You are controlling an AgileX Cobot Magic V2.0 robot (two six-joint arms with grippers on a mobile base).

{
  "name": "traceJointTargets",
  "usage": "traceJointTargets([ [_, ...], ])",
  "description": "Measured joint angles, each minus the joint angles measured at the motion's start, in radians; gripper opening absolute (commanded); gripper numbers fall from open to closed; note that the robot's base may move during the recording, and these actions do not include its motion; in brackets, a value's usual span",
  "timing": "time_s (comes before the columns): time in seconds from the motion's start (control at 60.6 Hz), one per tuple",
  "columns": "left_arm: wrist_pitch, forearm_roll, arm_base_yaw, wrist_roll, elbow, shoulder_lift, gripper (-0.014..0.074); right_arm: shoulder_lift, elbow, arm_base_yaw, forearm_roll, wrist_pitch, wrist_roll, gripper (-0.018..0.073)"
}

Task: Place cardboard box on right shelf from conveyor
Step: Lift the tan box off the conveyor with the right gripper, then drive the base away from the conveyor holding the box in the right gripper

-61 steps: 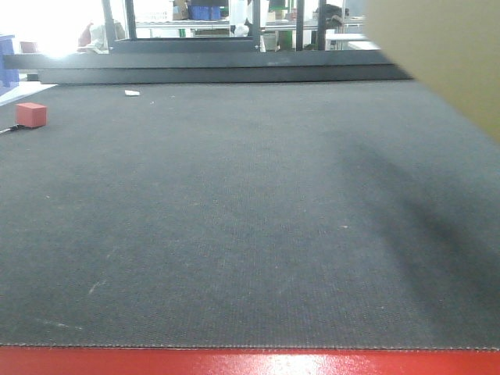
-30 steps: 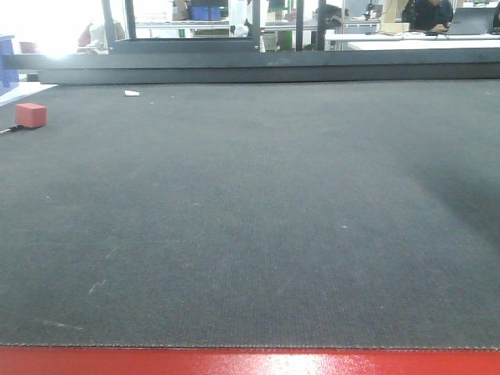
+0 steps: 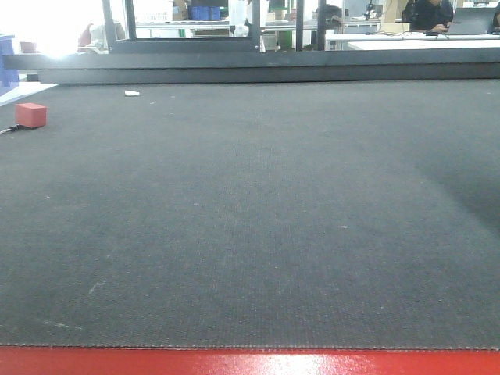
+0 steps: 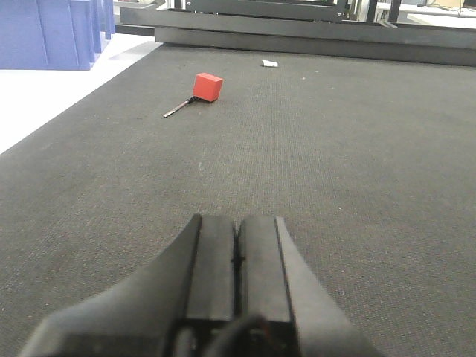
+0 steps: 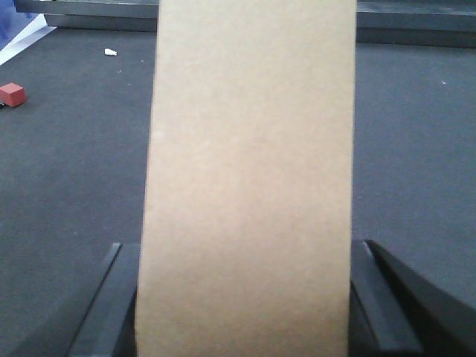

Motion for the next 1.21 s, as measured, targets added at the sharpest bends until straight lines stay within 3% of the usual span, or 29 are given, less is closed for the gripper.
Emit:
traceJointTargets([
  [1.205,0.0,0.0,0.0,0.0,0.0,0.0,-0.0116,0.0,0.002,0.0,0.0,0.0,0.0,0.0173],
])
